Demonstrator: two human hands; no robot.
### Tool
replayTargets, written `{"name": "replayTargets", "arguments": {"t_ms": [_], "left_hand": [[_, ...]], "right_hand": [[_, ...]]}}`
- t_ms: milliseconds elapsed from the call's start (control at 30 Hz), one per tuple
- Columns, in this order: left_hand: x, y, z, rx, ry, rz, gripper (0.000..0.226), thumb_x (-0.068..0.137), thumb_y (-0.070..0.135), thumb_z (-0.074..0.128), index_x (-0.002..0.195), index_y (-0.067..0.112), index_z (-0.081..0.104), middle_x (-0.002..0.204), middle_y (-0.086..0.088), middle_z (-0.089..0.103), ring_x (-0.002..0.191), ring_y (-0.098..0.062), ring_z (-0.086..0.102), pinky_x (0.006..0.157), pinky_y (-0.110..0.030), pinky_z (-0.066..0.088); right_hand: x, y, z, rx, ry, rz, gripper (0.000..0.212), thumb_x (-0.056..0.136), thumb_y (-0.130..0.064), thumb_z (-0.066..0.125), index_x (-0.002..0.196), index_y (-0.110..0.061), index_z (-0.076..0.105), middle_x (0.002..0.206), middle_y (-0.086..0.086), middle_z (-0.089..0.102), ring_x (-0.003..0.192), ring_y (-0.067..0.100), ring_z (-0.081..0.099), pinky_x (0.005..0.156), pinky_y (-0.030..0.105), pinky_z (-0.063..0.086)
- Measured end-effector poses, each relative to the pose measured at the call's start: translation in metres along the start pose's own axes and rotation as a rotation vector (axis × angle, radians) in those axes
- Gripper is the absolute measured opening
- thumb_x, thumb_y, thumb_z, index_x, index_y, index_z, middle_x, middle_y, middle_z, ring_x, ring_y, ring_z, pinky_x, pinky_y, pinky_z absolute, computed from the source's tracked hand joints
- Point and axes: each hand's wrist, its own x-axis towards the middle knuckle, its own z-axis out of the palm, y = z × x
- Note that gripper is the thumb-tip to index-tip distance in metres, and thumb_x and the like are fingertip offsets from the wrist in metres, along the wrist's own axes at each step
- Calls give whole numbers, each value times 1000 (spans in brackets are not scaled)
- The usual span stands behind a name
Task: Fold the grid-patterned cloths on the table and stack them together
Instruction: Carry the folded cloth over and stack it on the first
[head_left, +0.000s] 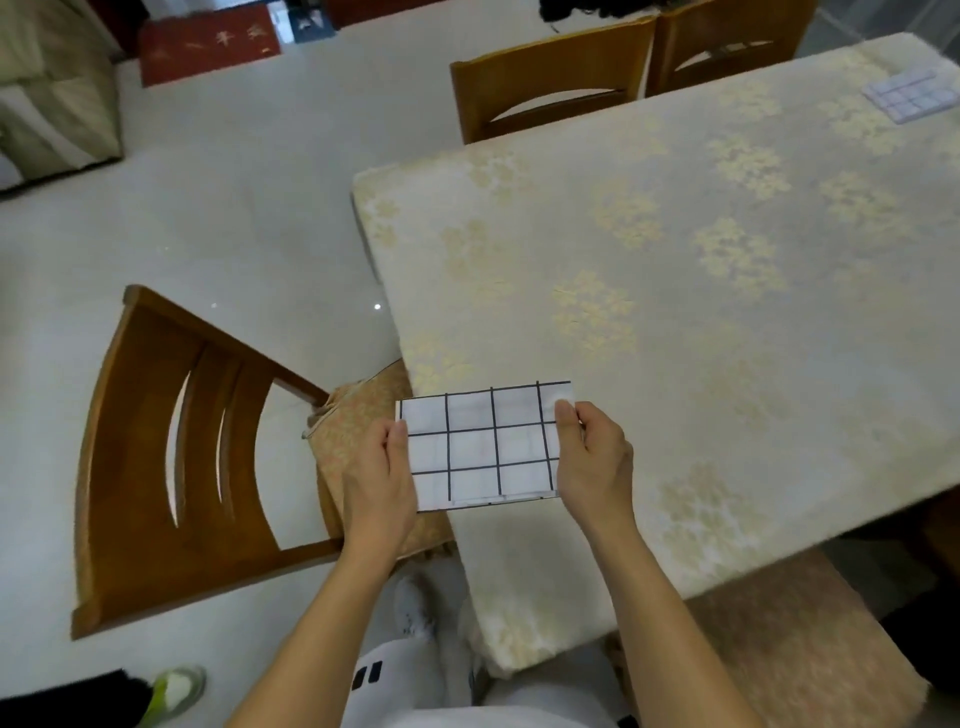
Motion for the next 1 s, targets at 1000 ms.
{"name": "replayTargets", "arguments": {"t_ms": [1000], "left_hand": [[44, -213, -378, -91, 426, -174, 29, 105, 26, 41, 82, 12, 52, 61, 8, 45, 55, -7, 43, 50, -18, 34]], "right_hand": [[-162, -212, 352, -94, -359, -245, 40, 105, -29, 43, 68, -17, 54, 63, 1, 57, 57, 5, 52, 50, 18, 36]]}}
